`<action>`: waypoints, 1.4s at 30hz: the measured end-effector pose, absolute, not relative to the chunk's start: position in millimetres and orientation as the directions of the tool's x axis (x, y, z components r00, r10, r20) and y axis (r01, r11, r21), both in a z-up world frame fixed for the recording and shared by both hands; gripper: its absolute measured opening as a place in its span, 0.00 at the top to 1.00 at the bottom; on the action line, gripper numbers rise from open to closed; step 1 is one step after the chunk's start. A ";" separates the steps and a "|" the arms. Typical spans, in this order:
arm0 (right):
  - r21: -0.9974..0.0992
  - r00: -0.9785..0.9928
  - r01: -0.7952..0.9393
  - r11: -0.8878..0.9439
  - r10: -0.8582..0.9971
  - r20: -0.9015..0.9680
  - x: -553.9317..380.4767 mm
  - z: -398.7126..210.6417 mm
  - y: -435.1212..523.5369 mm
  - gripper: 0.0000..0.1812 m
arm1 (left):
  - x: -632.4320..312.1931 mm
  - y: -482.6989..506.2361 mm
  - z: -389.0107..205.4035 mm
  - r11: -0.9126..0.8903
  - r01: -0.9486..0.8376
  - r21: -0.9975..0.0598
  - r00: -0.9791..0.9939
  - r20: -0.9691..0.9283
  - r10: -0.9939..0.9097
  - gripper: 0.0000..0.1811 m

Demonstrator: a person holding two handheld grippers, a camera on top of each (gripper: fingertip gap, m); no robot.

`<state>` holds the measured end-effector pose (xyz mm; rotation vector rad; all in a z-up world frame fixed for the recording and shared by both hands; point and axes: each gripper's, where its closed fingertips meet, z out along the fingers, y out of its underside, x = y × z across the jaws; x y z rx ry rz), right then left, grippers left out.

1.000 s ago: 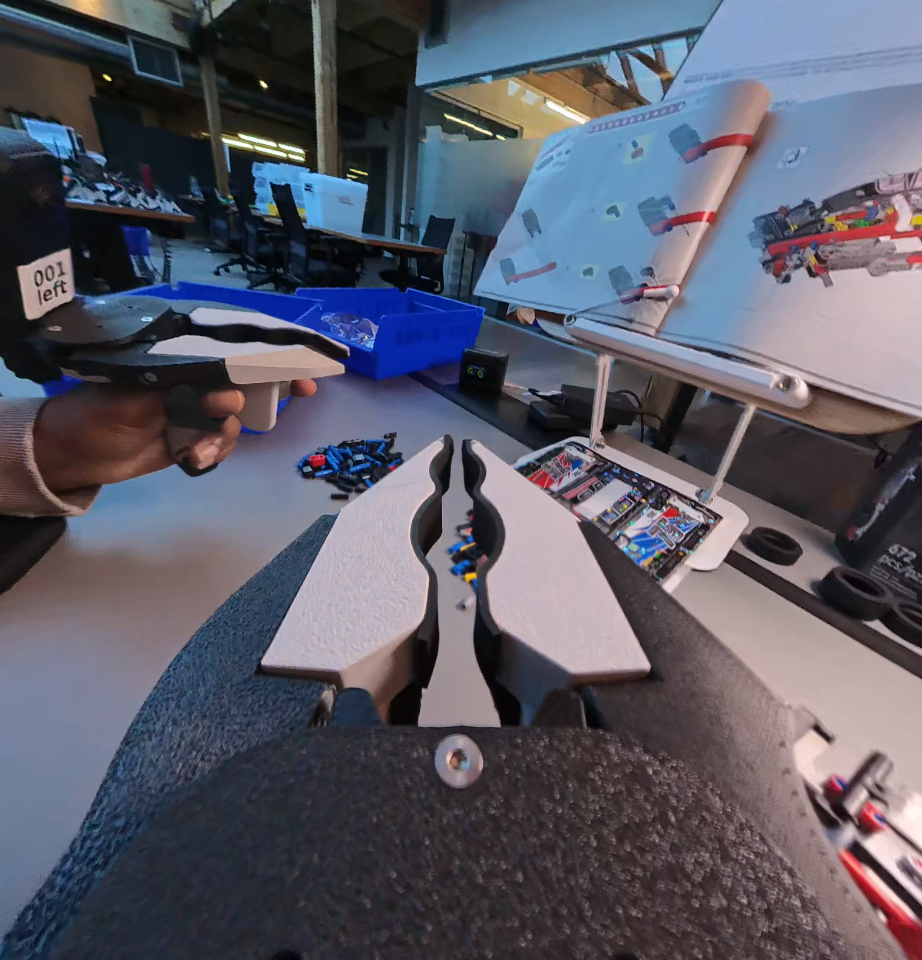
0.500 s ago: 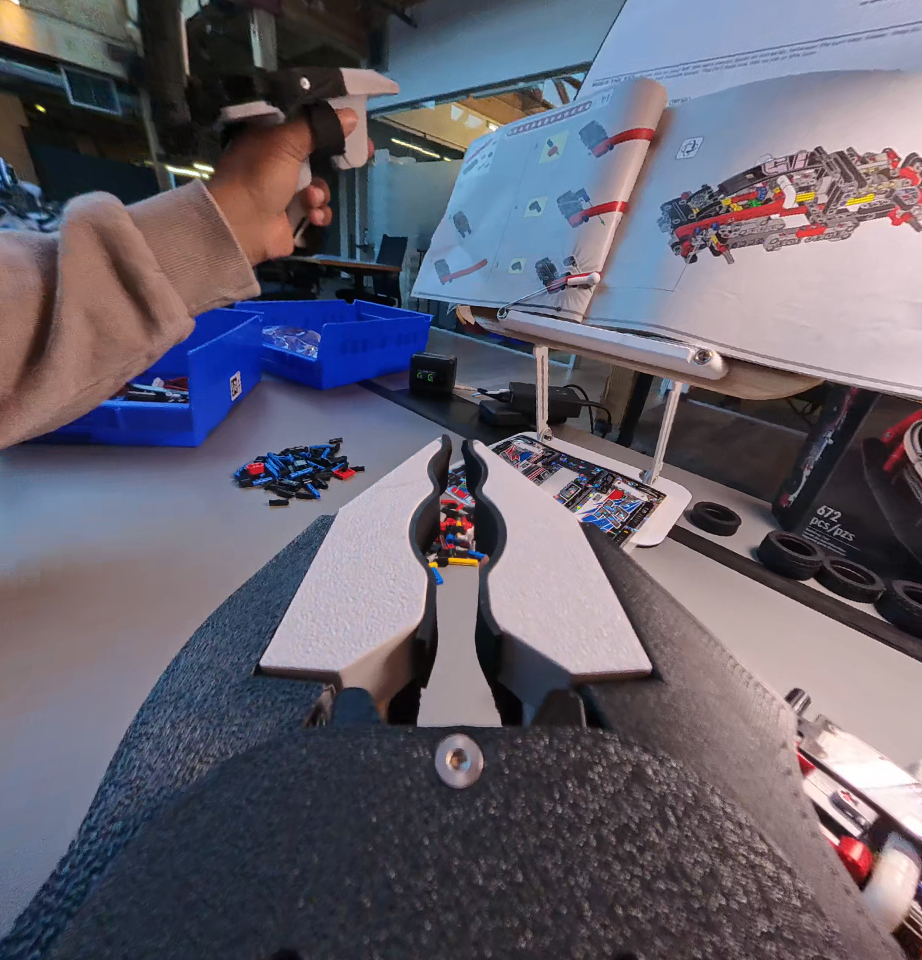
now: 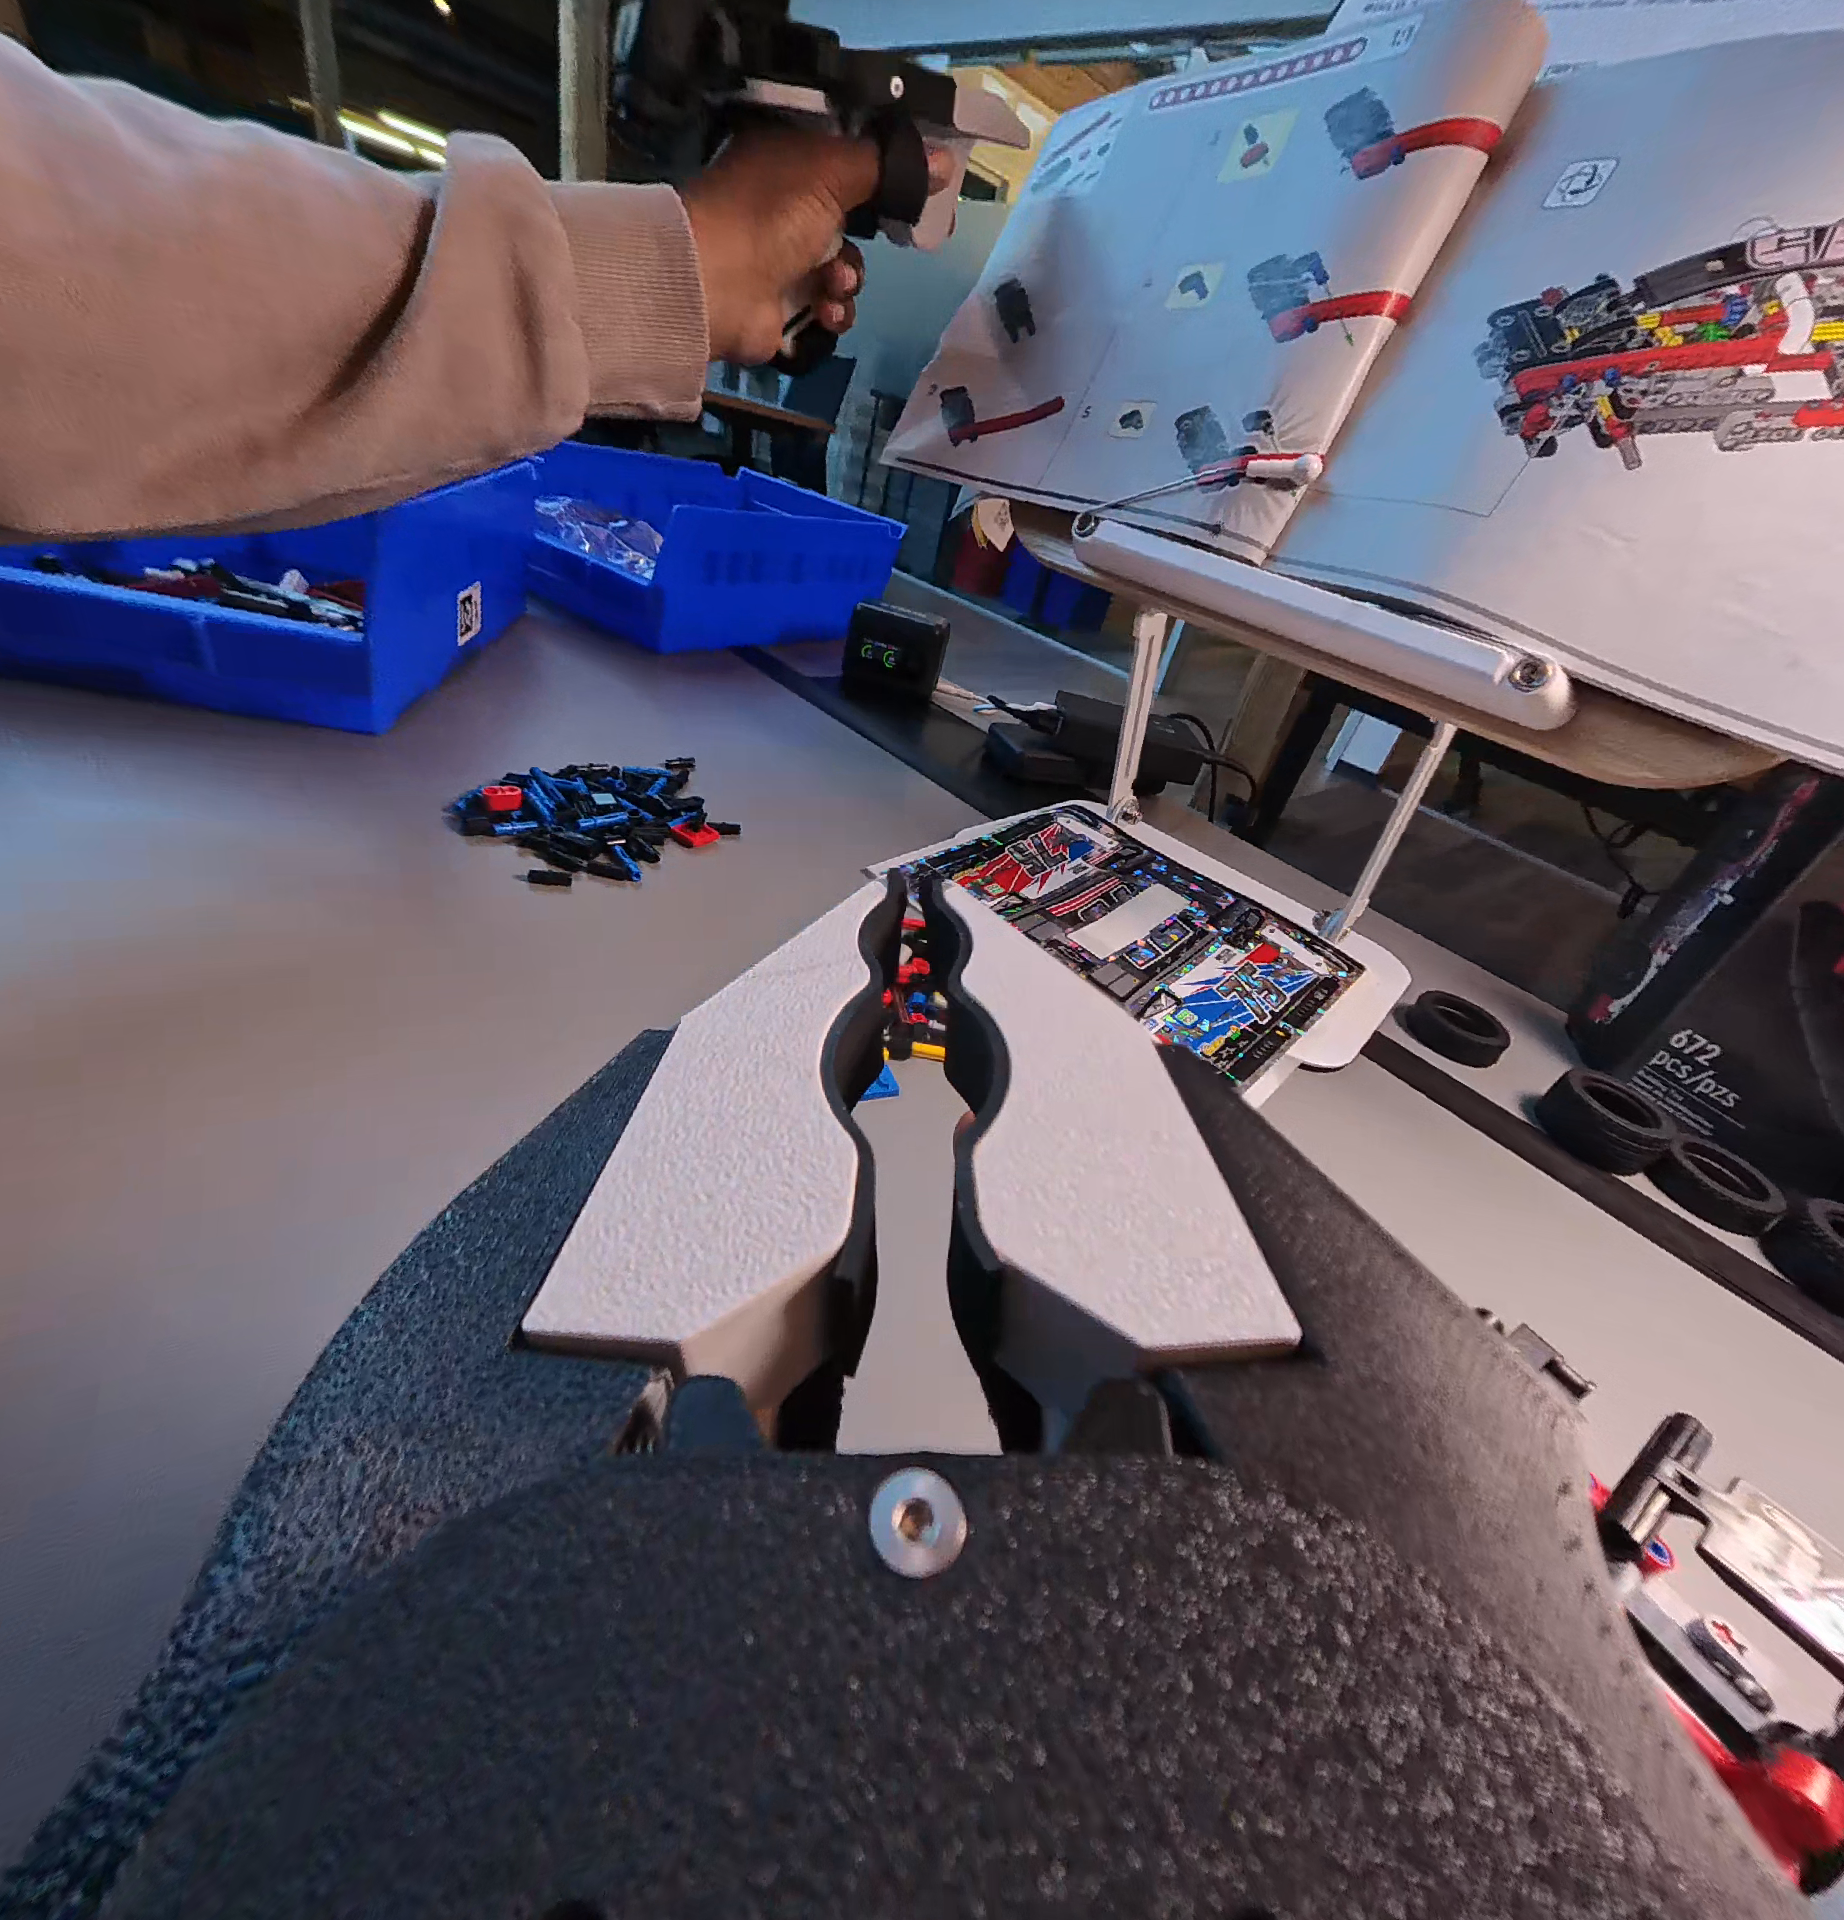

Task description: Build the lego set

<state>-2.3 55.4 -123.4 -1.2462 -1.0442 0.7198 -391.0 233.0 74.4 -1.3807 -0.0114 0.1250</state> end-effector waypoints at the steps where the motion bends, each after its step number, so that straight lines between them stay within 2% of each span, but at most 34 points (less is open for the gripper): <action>1: -0.972 0.393 0.102 0.213 0.889 0.236 -2.4 -122.3 55.8 1.00 | -391.6 233.8 72.3 0.178 -0.086 -0.980 0.992 -0.068 0.102 1.00; 8: -0.980 0.433 0.102 0.171 0.879 0.199 12.6 -110.3 53.7 0.98 | -391.5 239.8 57.1 0.111 -0.092 -0.989 0.992 -0.081 0.100 1.00; 14: -0.984 0.477 0.136 0.118 0.862 0.170 38.4 -119.7 52.0 0.97 | -389.7 239.6 66.1 0.107 -0.113 -0.988 0.990 -0.102 0.100 1.00; 21: -0.990 0.528 0.097 0.100 0.838 0.136 54.7 -117.0 64.2 0.97 | -403.0 241.2 74.2 0.075 -0.105 -0.992 0.986 -0.094 0.135 1.00; 42: -0.985 0.489 0.140 0.104 0.858 0.160 44.1 -129.6 57.0 0.97 | -389.2 242.1 58.0 0.029 -0.083 -0.996 0.994 -0.080 0.074 1.00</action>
